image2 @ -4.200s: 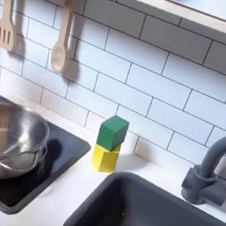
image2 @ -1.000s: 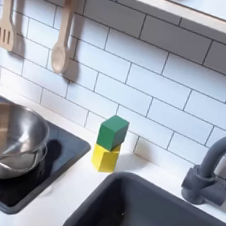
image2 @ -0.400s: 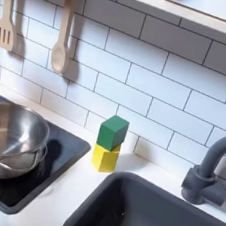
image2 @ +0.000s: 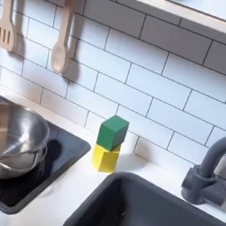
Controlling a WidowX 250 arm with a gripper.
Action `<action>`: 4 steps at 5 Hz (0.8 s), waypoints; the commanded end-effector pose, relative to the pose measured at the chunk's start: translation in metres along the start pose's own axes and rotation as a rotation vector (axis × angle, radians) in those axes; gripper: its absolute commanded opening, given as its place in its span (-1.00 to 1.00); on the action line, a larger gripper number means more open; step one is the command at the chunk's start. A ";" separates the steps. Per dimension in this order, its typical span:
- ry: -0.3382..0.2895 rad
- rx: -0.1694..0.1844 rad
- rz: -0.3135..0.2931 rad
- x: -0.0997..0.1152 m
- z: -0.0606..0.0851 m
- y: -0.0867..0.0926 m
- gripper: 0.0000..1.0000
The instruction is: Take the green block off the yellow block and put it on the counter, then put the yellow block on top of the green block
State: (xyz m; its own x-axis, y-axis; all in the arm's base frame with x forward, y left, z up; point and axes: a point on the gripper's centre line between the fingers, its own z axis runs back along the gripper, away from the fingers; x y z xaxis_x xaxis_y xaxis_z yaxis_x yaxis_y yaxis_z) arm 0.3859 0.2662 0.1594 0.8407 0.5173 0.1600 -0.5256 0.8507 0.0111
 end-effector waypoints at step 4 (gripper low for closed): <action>0.004 -0.029 -0.054 -0.018 0.011 -0.003 -1.00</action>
State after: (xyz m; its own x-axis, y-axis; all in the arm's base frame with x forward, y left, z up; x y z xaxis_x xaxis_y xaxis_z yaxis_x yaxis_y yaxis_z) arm 0.3725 0.2522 0.1632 0.8708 0.4689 0.1477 -0.4722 0.8814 -0.0141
